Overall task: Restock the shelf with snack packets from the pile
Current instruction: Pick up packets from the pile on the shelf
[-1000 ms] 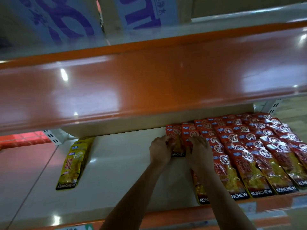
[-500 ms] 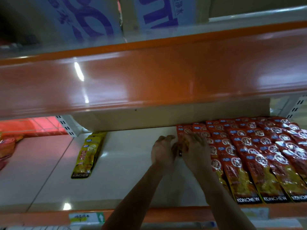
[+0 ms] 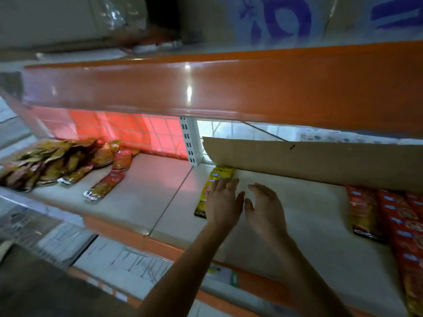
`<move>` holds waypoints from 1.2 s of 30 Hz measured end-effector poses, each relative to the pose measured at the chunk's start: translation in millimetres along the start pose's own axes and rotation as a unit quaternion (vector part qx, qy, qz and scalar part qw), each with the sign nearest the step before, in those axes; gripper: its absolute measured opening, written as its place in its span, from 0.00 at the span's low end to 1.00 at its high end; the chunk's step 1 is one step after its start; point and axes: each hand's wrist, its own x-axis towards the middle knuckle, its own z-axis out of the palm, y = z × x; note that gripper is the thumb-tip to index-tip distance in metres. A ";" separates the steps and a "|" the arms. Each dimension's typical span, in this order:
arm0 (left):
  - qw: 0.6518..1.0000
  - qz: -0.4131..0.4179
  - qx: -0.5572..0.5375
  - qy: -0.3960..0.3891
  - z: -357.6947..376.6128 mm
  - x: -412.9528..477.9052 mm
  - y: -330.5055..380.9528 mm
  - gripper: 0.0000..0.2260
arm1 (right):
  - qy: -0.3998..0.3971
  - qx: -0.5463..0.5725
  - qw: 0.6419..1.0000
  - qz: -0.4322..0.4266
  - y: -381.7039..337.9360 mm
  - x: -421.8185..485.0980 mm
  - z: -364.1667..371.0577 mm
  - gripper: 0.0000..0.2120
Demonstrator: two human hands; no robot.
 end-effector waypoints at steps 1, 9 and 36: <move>1.000 -0.012 0.011 0.002 -8.8 0.9 -17.4 0.19 | -0.004 0.000 1.000 -0.012 -16.4 3.2 11.1 0.20; 0.992 -0.115 0.045 0.030 -63.4 8.4 -166.2 0.19 | -0.067 0.013 0.994 -0.083 -143.9 25.2 105.8 0.20; 0.941 -0.338 0.006 0.003 -127.7 43.5 -380.5 0.21 | -0.095 -0.040 0.995 -0.005 -324.7 156.1 285.4 0.16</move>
